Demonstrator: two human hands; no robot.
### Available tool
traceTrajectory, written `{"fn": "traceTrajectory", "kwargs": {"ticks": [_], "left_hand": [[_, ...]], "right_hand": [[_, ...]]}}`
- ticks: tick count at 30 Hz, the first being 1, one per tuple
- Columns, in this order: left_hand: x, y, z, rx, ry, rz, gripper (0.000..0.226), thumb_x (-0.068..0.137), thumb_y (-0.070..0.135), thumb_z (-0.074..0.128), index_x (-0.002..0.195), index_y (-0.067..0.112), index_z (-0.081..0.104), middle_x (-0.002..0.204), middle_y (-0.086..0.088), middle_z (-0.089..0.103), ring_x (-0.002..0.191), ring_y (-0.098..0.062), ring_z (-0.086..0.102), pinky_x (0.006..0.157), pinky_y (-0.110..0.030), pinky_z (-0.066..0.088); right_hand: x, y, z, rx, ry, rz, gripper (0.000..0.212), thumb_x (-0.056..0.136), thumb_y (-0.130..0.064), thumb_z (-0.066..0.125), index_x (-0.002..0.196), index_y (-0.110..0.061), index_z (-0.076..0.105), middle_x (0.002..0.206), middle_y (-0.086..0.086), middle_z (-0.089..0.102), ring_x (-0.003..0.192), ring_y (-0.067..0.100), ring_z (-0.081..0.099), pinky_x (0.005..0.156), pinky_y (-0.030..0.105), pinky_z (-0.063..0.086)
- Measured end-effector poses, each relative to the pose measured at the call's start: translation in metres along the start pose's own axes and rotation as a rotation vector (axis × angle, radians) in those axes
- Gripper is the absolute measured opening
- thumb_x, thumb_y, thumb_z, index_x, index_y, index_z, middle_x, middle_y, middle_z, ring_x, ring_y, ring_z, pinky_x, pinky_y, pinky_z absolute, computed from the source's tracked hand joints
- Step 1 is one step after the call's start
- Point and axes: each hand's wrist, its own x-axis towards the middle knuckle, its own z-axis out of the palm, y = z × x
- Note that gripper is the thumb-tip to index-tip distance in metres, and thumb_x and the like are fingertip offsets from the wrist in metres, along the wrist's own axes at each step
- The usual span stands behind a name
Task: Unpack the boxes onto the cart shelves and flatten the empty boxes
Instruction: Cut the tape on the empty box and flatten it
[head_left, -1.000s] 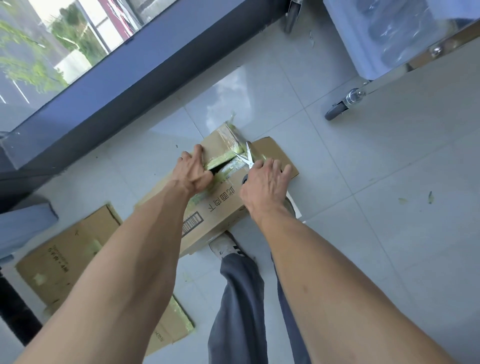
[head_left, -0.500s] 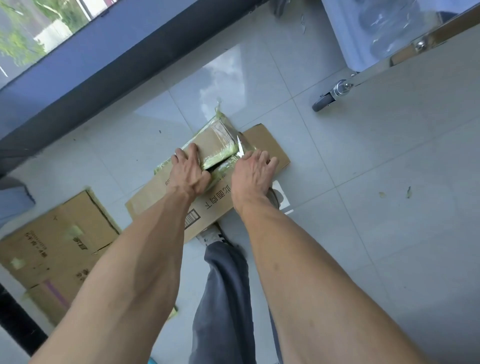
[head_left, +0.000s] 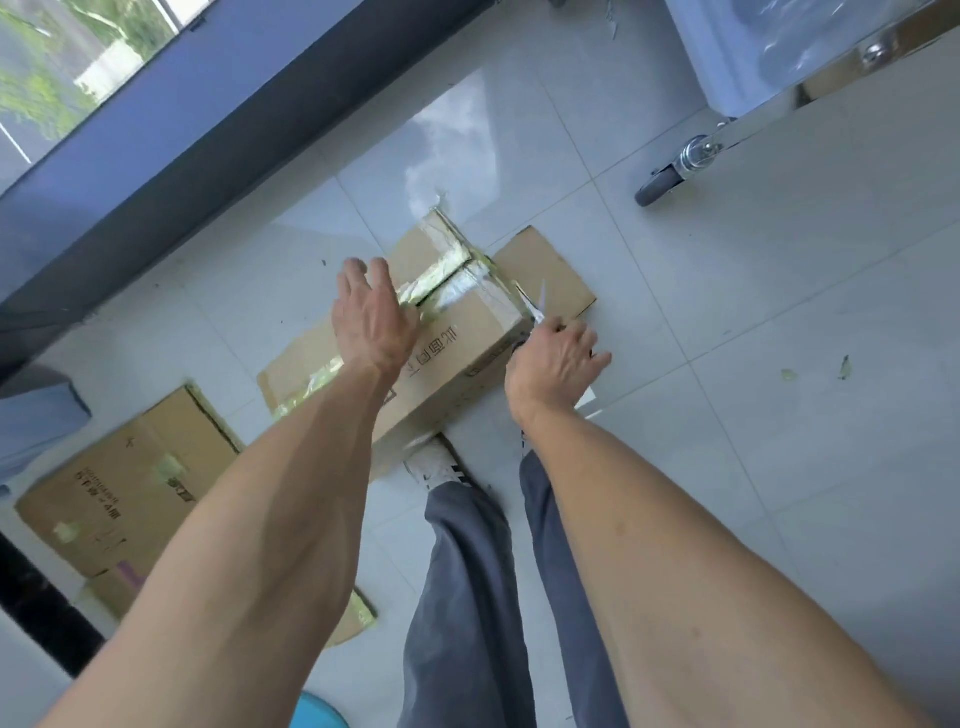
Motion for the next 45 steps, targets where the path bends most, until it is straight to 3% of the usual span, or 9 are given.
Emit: {"fn": "traceTrajectory", "kwargs": {"ticks": [3, 5, 10, 13, 17, 22, 28, 37, 45], "left_hand": [[-0.009, 0.011, 0.004, 0.057, 0.005, 0.277, 0.018, 0.088, 0.012, 0.044, 0.104, 0.010, 0.051, 0.099, -0.009, 0.055, 0.077, -0.022, 0.048, 0.064, -0.034, 0.040], [-0.014, 0.017, 0.015, 0.060, -0.107, 0.336, 0.018, 0.093, 0.027, 0.043, 0.101, 0.013, 0.051, 0.100, -0.008, 0.057, 0.081, -0.023, 0.053, 0.063, -0.034, 0.040], [-0.018, 0.026, 0.039, -0.038, -0.201, 0.177, 0.063, 0.083, 0.067, 0.048, 0.117, 0.014, 0.051, 0.126, -0.011, 0.045, 0.110, -0.030, 0.048, 0.084, -0.045, 0.048], [-0.015, 0.025, 0.035, -0.182, -0.254, 0.090, 0.078, 0.064, 0.082, 0.056, 0.109, 0.018, 0.044, 0.108, -0.003, 0.056, 0.091, -0.024, 0.055, 0.075, -0.042, 0.050], [-0.018, 0.004, 0.019, -0.189, -0.152, 0.154, 0.079, 0.064, 0.071, 0.060, 0.119, 0.018, 0.042, 0.102, 0.004, 0.051, 0.087, -0.019, 0.050, 0.068, -0.036, 0.046], [-0.017, -0.025, 0.001, -0.208, -0.099, 0.187, 0.041, 0.077, 0.057, 0.037, 0.091, 0.019, 0.041, 0.082, -0.003, 0.047, 0.073, -0.025, 0.049, 0.056, -0.030, 0.032], [-0.015, -0.011, 0.007, -0.196, -0.135, 0.184, 0.031, 0.079, 0.048, 0.042, 0.089, 0.019, 0.046, 0.080, -0.002, 0.050, 0.067, -0.024, 0.049, 0.052, -0.028, 0.027], [-0.029, -0.023, 0.011, -0.071, -0.233, 0.059, 0.037, 0.088, 0.053, 0.058, 0.087, 0.016, 0.051, 0.077, -0.002, 0.057, 0.072, -0.027, 0.056, 0.058, -0.033, 0.037], [0.003, -0.036, -0.065, -0.126, 0.087, -0.063, 0.042, 0.097, 0.056, 0.042, 0.087, 0.015, 0.040, 0.062, 0.001, 0.044, 0.056, -0.024, 0.043, 0.060, -0.037, 0.032]], "right_hand": [[-0.003, 0.007, 0.002, -0.001, -0.061, 0.070, 0.031, 0.096, -0.016, 0.048, 0.126, -0.010, 0.053, 0.118, 0.011, 0.055, 0.109, 0.028, 0.047, 0.091, 0.044, 0.035], [-0.004, 0.011, 0.002, -0.039, -0.018, 0.047, 0.030, 0.096, -0.015, 0.049, 0.126, -0.010, 0.053, 0.116, 0.011, 0.055, 0.108, 0.028, 0.048, 0.091, 0.043, 0.036], [0.006, 0.002, -0.009, -0.092, 0.131, -0.154, 0.034, 0.096, -0.005, 0.034, 0.125, -0.009, 0.052, 0.116, 0.012, 0.058, 0.110, 0.031, 0.049, 0.094, 0.044, 0.037], [0.010, -0.009, -0.014, -0.147, 0.151, -0.236, 0.036, 0.092, -0.004, 0.036, 0.124, -0.008, 0.053, 0.113, 0.012, 0.057, 0.109, 0.032, 0.049, 0.098, 0.045, 0.036], [0.008, -0.013, -0.020, -0.143, 0.208, -0.214, 0.033, 0.085, 0.003, 0.044, 0.116, -0.008, 0.052, 0.107, 0.011, 0.054, 0.103, 0.031, 0.048, 0.096, 0.045, 0.037], [0.007, -0.010, -0.031, -0.235, 0.252, -0.350, 0.040, 0.080, 0.003, 0.047, 0.117, -0.008, 0.053, 0.103, 0.012, 0.051, 0.101, 0.032, 0.047, 0.093, 0.045, 0.038], [0.008, -0.032, -0.038, -0.217, 0.233, -0.420, 0.040, 0.083, 0.004, 0.038, 0.116, -0.010, 0.057, 0.105, 0.010, 0.055, 0.103, 0.030, 0.048, 0.092, 0.044, 0.036], [0.013, -0.025, -0.034, 0.187, 0.193, -0.046, 0.029, 0.099, -0.004, 0.040, 0.120, -0.016, 0.058, 0.110, 0.010, 0.061, 0.100, 0.028, 0.055, 0.089, 0.041, 0.037], [-0.014, -0.039, -0.060, 0.193, 0.216, -0.107, 0.032, 0.094, 0.002, 0.044, 0.118, -0.017, 0.053, 0.108, 0.009, 0.058, 0.097, 0.027, 0.053, 0.084, 0.038, 0.034]]}}
